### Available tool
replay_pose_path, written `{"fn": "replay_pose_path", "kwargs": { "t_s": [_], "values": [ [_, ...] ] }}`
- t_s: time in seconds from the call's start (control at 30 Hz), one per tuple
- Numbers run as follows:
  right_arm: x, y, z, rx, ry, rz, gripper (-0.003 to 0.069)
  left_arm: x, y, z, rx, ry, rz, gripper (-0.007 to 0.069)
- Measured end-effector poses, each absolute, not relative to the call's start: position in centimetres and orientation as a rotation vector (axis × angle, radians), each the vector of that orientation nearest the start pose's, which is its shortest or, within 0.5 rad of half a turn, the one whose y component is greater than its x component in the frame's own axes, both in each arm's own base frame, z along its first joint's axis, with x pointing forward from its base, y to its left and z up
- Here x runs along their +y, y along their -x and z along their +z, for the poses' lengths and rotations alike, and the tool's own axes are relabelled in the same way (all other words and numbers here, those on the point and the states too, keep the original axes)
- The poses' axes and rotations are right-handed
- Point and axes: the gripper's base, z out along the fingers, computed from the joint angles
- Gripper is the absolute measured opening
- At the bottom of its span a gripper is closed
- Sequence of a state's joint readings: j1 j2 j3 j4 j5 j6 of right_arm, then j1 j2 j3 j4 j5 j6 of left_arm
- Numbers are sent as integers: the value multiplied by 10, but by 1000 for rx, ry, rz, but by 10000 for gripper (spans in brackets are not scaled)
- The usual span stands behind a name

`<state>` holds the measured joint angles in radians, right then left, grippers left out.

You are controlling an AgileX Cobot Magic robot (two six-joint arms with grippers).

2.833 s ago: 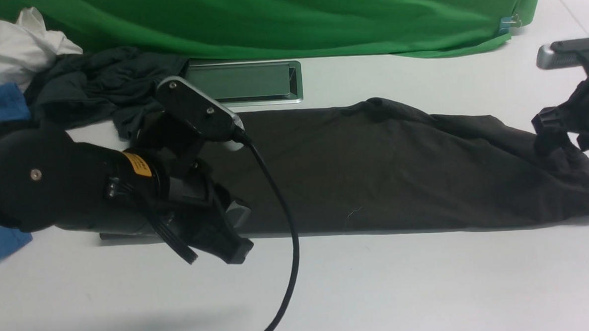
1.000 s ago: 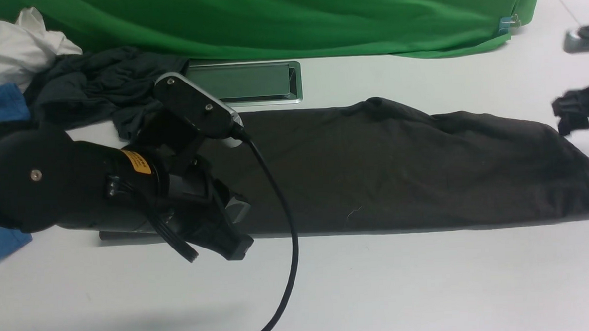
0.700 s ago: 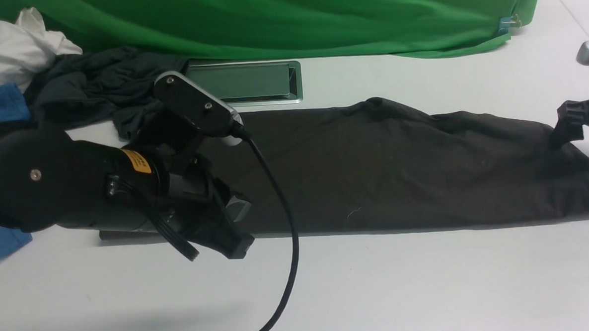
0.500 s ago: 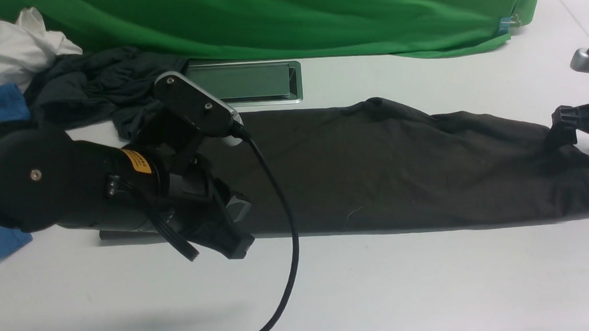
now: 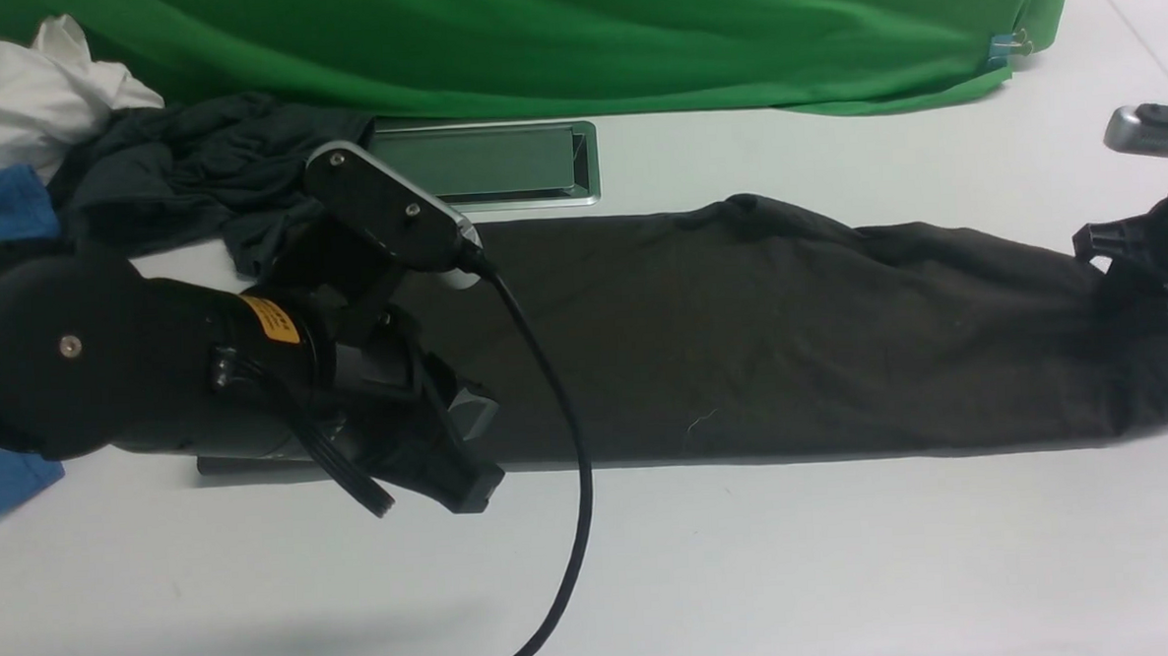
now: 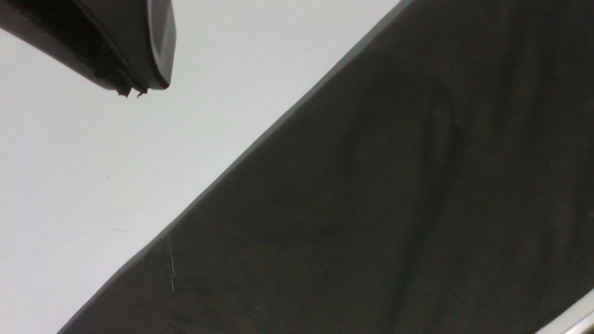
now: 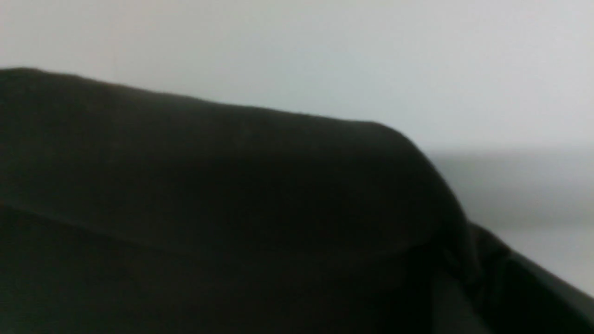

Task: Fold a long-sleeved shirt on a white desktop.
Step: 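Pull the folded dark garment lengthwise by its ends to straighten it flat on the table, then fold the right end of the dark garment over onto its left end with the right gripper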

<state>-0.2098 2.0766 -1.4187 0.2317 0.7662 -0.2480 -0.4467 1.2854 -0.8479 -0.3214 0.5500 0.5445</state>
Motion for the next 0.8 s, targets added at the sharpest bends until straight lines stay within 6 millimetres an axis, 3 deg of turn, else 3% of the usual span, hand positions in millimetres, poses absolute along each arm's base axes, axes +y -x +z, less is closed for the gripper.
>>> {"fn": "replay_pose_path", "kwargs": {
  "t_s": [0.1,0.2,0.3,0.4,0.47,0.67,0.8],
  "values": [
    [-74,-403,155,2892,-119,144,57,-125,-225,270,2282,-935,-286,18],
    [-82,-393,176,2896,-104,100,56,-125,-224,270,2284,-938,-288,18],
    [-96,-381,205,2864,-126,31,56,-123,-221,275,2269,-934,-288,18],
    [-118,-358,251,2793,-202,-54,55,-121,-215,285,2232,-924,-289,18],
    [-121,-351,263,2770,-212,-78,55,-119,-213,289,2211,-918,-287,18],
    [-112,-341,286,2722,-226,-22,55,-117,-209,296,2183,-914,-281,18],
    [-83,-337,310,2644,-187,104,55,-115,-206,300,2164,-911,-273,18]
  ]
}}
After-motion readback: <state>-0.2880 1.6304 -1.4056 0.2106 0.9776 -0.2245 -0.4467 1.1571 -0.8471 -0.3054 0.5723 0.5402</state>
